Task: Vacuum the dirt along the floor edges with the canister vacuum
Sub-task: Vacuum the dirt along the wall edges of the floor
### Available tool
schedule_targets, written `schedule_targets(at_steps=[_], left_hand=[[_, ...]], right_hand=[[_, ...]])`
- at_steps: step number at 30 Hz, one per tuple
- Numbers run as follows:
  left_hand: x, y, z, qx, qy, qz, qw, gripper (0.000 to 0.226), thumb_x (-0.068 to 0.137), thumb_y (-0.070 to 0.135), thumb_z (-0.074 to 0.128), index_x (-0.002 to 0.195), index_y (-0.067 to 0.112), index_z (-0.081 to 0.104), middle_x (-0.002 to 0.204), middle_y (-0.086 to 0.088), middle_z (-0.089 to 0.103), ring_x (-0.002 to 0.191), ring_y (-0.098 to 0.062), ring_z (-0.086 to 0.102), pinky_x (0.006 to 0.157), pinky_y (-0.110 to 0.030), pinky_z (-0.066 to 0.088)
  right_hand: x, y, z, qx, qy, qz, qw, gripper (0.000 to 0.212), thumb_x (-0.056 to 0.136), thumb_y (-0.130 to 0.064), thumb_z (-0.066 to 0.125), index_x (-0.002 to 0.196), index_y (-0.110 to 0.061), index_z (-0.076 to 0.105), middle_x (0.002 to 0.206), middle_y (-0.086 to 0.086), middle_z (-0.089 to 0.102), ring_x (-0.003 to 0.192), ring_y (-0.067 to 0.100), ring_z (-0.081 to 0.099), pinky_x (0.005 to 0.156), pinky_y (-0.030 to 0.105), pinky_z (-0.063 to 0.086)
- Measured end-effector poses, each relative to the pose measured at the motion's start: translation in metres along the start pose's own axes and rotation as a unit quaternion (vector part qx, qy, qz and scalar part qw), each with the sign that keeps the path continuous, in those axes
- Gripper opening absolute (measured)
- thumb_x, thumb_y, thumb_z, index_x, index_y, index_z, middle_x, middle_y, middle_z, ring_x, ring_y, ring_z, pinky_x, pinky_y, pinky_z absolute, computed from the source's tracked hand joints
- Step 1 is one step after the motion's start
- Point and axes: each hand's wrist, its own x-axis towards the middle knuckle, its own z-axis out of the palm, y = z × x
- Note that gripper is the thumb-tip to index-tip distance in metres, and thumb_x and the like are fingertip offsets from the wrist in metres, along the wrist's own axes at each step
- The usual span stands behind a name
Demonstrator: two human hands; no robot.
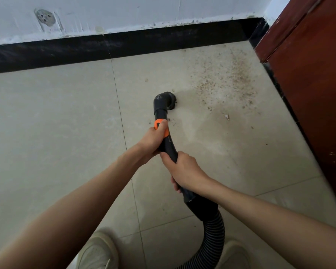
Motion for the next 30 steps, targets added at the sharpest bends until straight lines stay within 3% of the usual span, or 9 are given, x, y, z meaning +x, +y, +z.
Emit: schedule_targets(at_steps=[4,10,14,20,23,26,28,30], left_hand=[[-0.014,-0.010,-0.021,-0.008,0.091,-0.010,0.996,0.036,0.095,0.042,0.041,0.100,0.008,0.052,0.078,-0.006,0.053,0.070,-0.017,0.056,0.055,-0.026,0.046],[-0.046,-0.039,-0.034,-0.045,0.122,-0.014,0.991,0.031,0.095,0.040,0.043,0.086,0.012,0.050,0.075,-0.005,0.053,0.065,-0.016,0.057,0.045,-0.022,0.048],[-0.052,-0.044,-0.024,-0.035,0.095,-0.029,0.994,0.036,0.095,0.042,0.041,0.102,0.008,0.049,0.081,-0.007,0.051,0.069,-0.017,0.056,0.050,-0.025,0.048],[-0.048,-0.035,0.009,0.017,0.029,-0.030,0.999,0.034,0.095,0.042,0.041,0.100,0.009,0.048,0.079,-0.007,0.054,0.069,-0.018,0.060,0.057,-0.029,0.052],[-0.041,-0.027,0.031,0.051,0.004,-0.022,0.998,0.036,0.096,0.043,0.041,0.099,0.008,0.049,0.079,-0.007,0.055,0.069,-0.019,0.059,0.068,-0.035,0.054],[-0.037,-0.025,0.043,0.075,-0.004,-0.024,0.997,0.041,0.096,0.045,0.040,0.104,0.006,0.049,0.080,-0.009,0.055,0.070,-0.020,0.059,0.076,-0.039,0.055],[-0.036,-0.025,0.044,0.078,-0.003,-0.027,0.997,0.037,0.096,0.045,0.040,0.097,0.009,0.049,0.079,-0.008,0.055,0.070,-0.020,0.059,0.079,-0.041,0.055],[-0.039,-0.024,0.041,0.076,0.007,-0.033,0.997,0.034,0.096,0.044,0.041,0.095,0.011,0.048,0.080,-0.008,0.055,0.071,-0.020,0.059,0.075,-0.038,0.056]], right_hand=[[-0.002,-0.006,0.008,0.010,-0.077,-0.020,0.997,0.042,0.095,-0.054,0.047,0.080,-0.014,0.046,0.053,0.004,0.058,0.034,0.016,0.054,0.037,0.024,0.043],[-0.019,0.004,0.024,-0.003,-0.141,-0.021,0.990,0.044,0.094,-0.057,0.046,0.082,-0.015,0.046,0.055,0.005,0.056,0.036,0.017,0.053,0.039,0.025,0.044],[-0.034,0.015,0.023,-0.009,-0.118,-0.010,0.993,0.046,0.092,-0.060,0.046,0.081,-0.016,0.047,0.054,0.002,0.057,0.037,0.015,0.054,0.040,0.026,0.044],[-0.048,0.029,0.004,0.028,-0.067,0.024,0.997,0.043,0.094,-0.055,0.046,0.081,-0.014,0.048,0.047,-0.001,0.057,0.038,0.017,0.056,0.040,0.025,0.044],[-0.053,0.038,-0.008,0.045,-0.034,0.029,0.998,0.044,0.096,-0.052,0.045,0.079,-0.012,0.049,0.046,0.000,0.057,0.038,0.017,0.057,0.041,0.026,0.046],[-0.057,0.043,-0.014,0.051,-0.021,0.033,0.998,0.044,0.097,-0.052,0.044,0.081,-0.011,0.050,0.047,0.000,0.058,0.038,0.015,0.057,0.041,0.025,0.047],[-0.056,0.045,-0.014,0.052,-0.019,0.035,0.998,0.043,0.097,-0.052,0.044,0.082,-0.013,0.050,0.046,-0.001,0.058,0.038,0.014,0.057,0.040,0.024,0.046],[-0.054,0.043,-0.014,0.055,-0.027,0.038,0.997,0.042,0.096,-0.052,0.045,0.081,-0.014,0.049,0.044,-0.002,0.057,0.037,0.015,0.056,0.039,0.023,0.045]])
